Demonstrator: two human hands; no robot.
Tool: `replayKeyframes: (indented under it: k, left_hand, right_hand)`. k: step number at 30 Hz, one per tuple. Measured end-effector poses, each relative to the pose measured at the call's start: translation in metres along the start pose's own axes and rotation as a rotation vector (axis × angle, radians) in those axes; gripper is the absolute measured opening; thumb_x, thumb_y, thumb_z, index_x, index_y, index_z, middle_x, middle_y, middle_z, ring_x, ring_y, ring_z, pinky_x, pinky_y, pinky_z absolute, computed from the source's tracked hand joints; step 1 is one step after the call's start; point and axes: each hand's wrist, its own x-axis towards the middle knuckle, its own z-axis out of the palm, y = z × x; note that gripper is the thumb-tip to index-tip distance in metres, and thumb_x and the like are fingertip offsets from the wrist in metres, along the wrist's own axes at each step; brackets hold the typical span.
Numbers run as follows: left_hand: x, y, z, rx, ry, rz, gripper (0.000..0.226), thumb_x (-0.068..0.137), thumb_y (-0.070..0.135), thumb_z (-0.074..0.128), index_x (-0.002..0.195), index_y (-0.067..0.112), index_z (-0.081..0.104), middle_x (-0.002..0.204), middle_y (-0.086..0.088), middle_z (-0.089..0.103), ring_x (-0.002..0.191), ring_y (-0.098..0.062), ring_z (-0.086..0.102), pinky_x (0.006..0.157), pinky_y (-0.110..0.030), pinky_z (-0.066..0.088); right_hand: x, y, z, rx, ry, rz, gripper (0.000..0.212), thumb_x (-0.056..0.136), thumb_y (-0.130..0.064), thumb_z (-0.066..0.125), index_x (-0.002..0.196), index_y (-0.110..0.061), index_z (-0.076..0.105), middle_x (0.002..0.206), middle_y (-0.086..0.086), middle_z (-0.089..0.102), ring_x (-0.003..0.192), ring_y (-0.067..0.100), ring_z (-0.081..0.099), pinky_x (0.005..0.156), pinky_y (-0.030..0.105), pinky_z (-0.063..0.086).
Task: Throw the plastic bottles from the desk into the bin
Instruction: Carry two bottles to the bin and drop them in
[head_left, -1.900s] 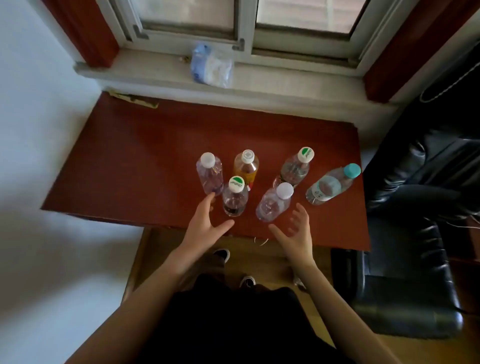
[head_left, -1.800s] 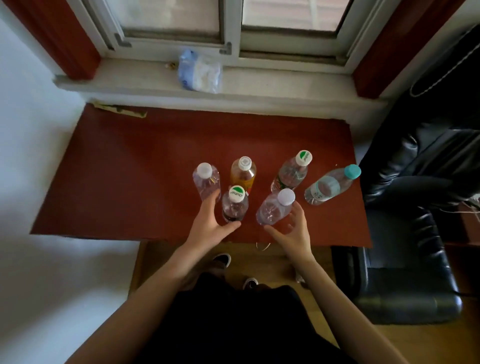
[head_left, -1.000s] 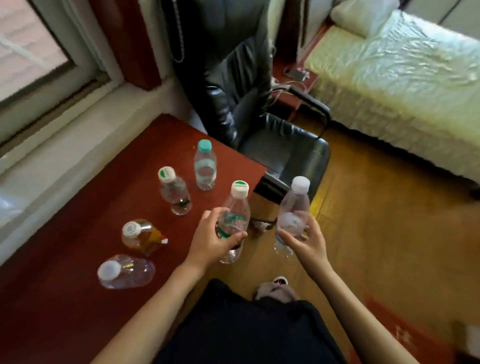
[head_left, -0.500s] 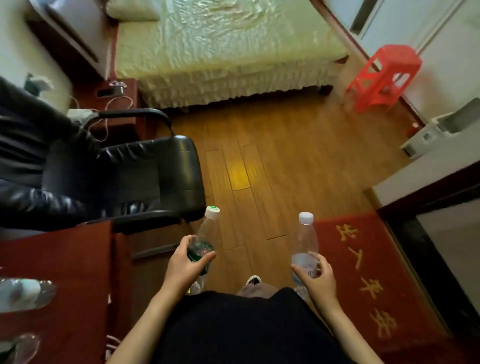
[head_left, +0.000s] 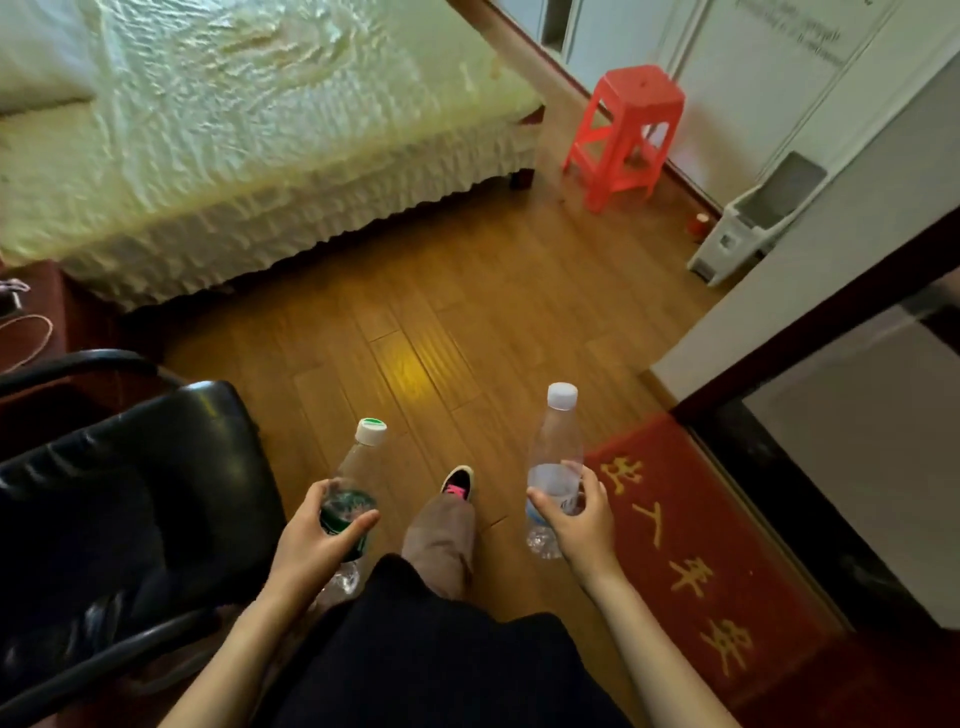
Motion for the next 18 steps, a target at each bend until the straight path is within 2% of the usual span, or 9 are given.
replayKeyframes:
  k: [4, 6, 8, 11, 15, 18]
  left_hand:
    - [0.098, 0.038, 0.011, -0.034, -0.025, -0.002, 0.044, 0.076, 0.04, 0.076, 0.113, 0.032, 0.052, 0.099, 0.012, 0.062, 0.093, -0.011, 0.063, 0.076, -0.031, 0.054]
    - [0.151, 0.07, 0.017, -0.049, -0.058, 0.021, 0.04, 0.076, 0.042, 0.075, 0.108, 0.037, 0.052, 0.1, 0.014, 0.061, 0.093, -0.01, 0.062, 0.078, -0.034, 0.055]
    - [0.201, 0.11, 0.023, -0.041, -0.088, 0.07, 0.043, 0.075, 0.044, 0.075, 0.111, 0.037, 0.052, 0.101, 0.016, 0.061, 0.093, -0.006, 0.061, 0.078, -0.031, 0.054]
    - [0.274, 0.184, 0.035, -0.026, -0.135, 0.153, 0.047, 0.076, 0.042, 0.075, 0.115, 0.029, 0.052, 0.101, 0.017, 0.061, 0.09, 0.001, 0.059, 0.071, -0.019, 0.048]
    - [0.354, 0.275, 0.063, -0.005, -0.231, 0.242, 0.045, 0.078, 0.041, 0.074, 0.115, 0.029, 0.05, 0.1, 0.017, 0.061, 0.09, 0.002, 0.059, 0.072, -0.022, 0.049]
    - [0.405, 0.331, 0.095, 0.025, -0.275, 0.28, 0.044, 0.079, 0.039, 0.074, 0.115, 0.03, 0.05, 0.099, 0.017, 0.06, 0.09, 0.002, 0.057, 0.072, -0.023, 0.046]
  right_hand:
    - [0.098, -0.017, 0.004, 0.006, 0.039, 0.011, 0.06, 0.075, -0.032, 0.081, 0.126, -0.014, 0.056, 0.124, 0.006, 0.054, 0.114, 0.015, 0.052, 0.095, 0.028, 0.044]
    - [0.145, -0.032, 0.001, 0.004, 0.069, 0.034, 0.063, 0.075, -0.031, 0.081, 0.129, -0.013, 0.055, 0.125, 0.006, 0.052, 0.116, 0.018, 0.052, 0.099, 0.032, 0.046]
    - [0.187, -0.053, -0.008, -0.001, 0.116, 0.065, 0.065, 0.075, -0.03, 0.081, 0.131, -0.012, 0.054, 0.125, 0.004, 0.051, 0.117, 0.019, 0.052, 0.1, 0.035, 0.047]
    - [0.245, -0.083, -0.028, 0.014, 0.208, 0.068, 0.064, 0.075, -0.028, 0.082, 0.13, -0.012, 0.055, 0.125, 0.005, 0.053, 0.115, 0.019, 0.054, 0.097, 0.034, 0.048]
    - [0.31, -0.102, -0.061, 0.026, 0.308, 0.094, 0.058, 0.074, -0.028, 0.083, 0.124, -0.016, 0.057, 0.122, 0.005, 0.056, 0.112, 0.019, 0.056, 0.097, 0.04, 0.05]
    - [0.351, -0.103, -0.084, 0.029, 0.364, 0.152, 0.058, 0.073, -0.032, 0.082, 0.124, -0.019, 0.057, 0.122, 0.003, 0.055, 0.112, 0.017, 0.056, 0.095, 0.039, 0.051]
